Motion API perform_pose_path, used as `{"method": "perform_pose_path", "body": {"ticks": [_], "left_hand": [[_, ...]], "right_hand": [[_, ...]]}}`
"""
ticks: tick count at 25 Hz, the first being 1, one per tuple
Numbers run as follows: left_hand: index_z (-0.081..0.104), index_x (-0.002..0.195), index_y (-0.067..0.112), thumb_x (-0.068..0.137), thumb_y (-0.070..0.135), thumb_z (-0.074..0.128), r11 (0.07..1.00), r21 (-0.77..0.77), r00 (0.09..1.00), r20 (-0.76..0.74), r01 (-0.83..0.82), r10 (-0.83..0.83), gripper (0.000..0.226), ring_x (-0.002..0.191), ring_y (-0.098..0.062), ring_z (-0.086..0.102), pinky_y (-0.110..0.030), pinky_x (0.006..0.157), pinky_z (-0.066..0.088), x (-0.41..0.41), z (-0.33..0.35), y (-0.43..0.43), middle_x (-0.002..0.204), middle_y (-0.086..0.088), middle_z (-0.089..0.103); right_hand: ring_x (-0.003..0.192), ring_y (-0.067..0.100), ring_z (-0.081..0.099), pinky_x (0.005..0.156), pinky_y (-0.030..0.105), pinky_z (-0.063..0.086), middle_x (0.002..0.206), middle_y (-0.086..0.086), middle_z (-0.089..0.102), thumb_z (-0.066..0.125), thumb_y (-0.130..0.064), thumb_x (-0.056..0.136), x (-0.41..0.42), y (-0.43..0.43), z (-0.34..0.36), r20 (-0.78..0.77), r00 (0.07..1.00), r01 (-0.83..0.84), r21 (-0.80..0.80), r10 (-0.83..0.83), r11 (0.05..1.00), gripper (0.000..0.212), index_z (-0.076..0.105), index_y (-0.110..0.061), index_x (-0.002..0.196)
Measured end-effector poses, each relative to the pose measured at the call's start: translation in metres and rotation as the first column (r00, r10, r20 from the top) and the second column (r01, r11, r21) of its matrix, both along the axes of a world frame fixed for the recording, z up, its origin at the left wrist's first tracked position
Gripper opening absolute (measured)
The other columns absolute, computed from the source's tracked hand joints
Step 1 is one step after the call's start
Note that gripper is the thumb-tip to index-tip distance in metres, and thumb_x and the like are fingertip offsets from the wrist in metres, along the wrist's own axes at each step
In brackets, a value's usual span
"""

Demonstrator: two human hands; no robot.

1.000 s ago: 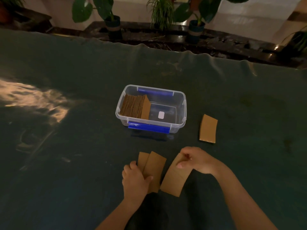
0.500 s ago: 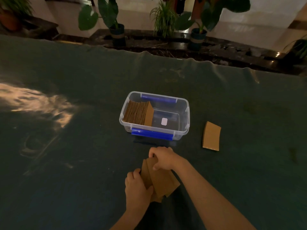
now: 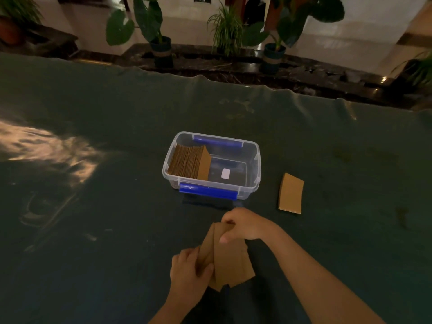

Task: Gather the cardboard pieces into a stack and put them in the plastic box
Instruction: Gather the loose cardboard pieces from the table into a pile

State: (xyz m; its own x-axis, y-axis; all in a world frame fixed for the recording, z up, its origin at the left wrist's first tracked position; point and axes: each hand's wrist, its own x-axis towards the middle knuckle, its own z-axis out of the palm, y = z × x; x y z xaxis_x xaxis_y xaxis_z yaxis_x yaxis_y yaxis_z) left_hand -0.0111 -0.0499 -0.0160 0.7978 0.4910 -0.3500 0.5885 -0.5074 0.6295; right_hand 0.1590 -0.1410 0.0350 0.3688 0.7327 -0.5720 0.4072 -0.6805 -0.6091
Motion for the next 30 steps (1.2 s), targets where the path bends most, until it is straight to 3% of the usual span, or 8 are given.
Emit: {"method": "perform_pose_path", "body": {"ticks": [2,4,7,11,14,19,26,30], "left_hand": [[0.020,0.140,0.022,0.084,0.045,0.054,0.989,-0.143,0.998,0.056,-0.022,0.031,0.070,0.118,-0.016,0.036,-0.027,0.094,0.033,0.000,0.012,-0.005,0.137,-0.007,0.040],[-0.003,0.142,0.025,0.070,0.059,0.061,0.982,-0.188,0.998,0.063,-0.007,0.019,0.103,0.130,-0.018,0.027,-0.037,0.108,0.028,0.009,0.030,-0.016,0.146,-0.005,0.027],[-0.028,0.135,0.027,0.045,0.072,0.068,0.995,0.022,0.992,0.085,0.095,-0.097,0.139,0.138,-0.017,0.002,-0.041,0.114,0.010,0.034,0.057,-0.037,0.151,0.002,-0.004],[-0.039,0.126,0.031,0.041,0.079,0.062,0.966,0.238,0.946,0.280,0.097,-0.164,0.141,0.129,-0.001,-0.020,-0.035,0.109,-0.003,0.070,0.079,-0.056,0.143,0.014,-0.030],[-0.038,0.125,0.035,0.045,0.076,0.064,0.968,0.226,0.910,0.370,0.109,-0.189,0.136,0.132,-0.004,-0.013,-0.032,0.106,-0.003,0.093,0.090,-0.062,0.145,0.016,-0.020],[-0.032,0.130,0.034,0.047,0.073,0.068,0.958,0.206,0.883,0.387,0.198,-0.265,0.135,0.135,-0.014,-0.001,-0.039,0.113,0.009,0.119,0.097,-0.082,0.146,0.009,-0.007],[0.012,0.140,0.017,0.067,0.054,0.068,0.983,0.150,0.900,0.405,0.111,-0.163,0.099,0.127,-0.015,0.024,-0.032,0.106,0.028,0.153,0.070,-0.109,0.140,-0.004,0.024],[0.004,0.142,0.016,0.071,0.048,0.068,0.997,0.069,0.952,0.298,0.045,-0.064,0.101,0.130,-0.018,0.024,-0.034,0.109,0.028,0.176,0.043,-0.132,0.143,-0.005,0.022]], "right_hand": [[0.078,0.012,0.055,0.070,0.026,0.043,0.083,0.000,0.058,0.068,-0.028,0.078,0.002,-0.024,0.013,-0.057,0.975,0.217,0.046,-0.215,0.975,0.020,0.063,-0.013,0.090],[0.084,0.016,0.060,0.074,0.029,0.046,0.091,0.006,0.064,0.068,-0.028,0.079,0.006,-0.045,0.028,-0.123,0.893,0.443,0.078,-0.432,0.893,0.024,0.064,-0.009,0.094],[0.080,0.015,0.061,0.064,0.023,0.044,0.087,0.004,0.064,0.068,-0.024,0.081,0.012,-0.070,0.054,-0.279,0.699,0.707,0.133,-0.658,0.694,0.022,0.063,-0.006,0.092],[0.079,0.016,0.062,0.056,0.021,0.045,0.081,0.001,0.066,0.068,-0.020,0.081,0.028,-0.092,0.085,-0.368,0.533,0.846,0.220,-0.762,0.485,0.012,0.064,-0.009,0.086],[0.075,0.013,0.061,0.047,0.018,0.048,0.084,0.003,0.065,0.066,-0.018,0.083,0.039,-0.103,0.095,-0.375,0.494,0.868,0.266,-0.785,0.419,0.013,0.064,-0.008,0.091],[0.090,0.022,0.062,0.070,0.032,0.049,0.100,0.012,0.067,0.067,-0.025,0.082,0.056,-0.124,0.085,-0.334,0.420,0.902,0.257,-0.844,0.348,0.023,0.065,-0.007,0.095],[0.082,0.018,0.059,0.062,0.027,0.044,0.094,0.009,0.065,0.065,-0.026,0.084,0.093,-0.141,0.068,-0.216,0.500,0.858,0.260,-0.839,0.444,0.025,0.064,-0.005,0.096],[0.084,0.023,0.058,0.067,0.031,0.040,0.086,0.007,0.062,0.064,-0.028,0.084,0.143,-0.138,0.048,-0.056,0.658,0.746,0.184,-0.751,0.640,0.021,0.063,-0.007,0.087]]}}
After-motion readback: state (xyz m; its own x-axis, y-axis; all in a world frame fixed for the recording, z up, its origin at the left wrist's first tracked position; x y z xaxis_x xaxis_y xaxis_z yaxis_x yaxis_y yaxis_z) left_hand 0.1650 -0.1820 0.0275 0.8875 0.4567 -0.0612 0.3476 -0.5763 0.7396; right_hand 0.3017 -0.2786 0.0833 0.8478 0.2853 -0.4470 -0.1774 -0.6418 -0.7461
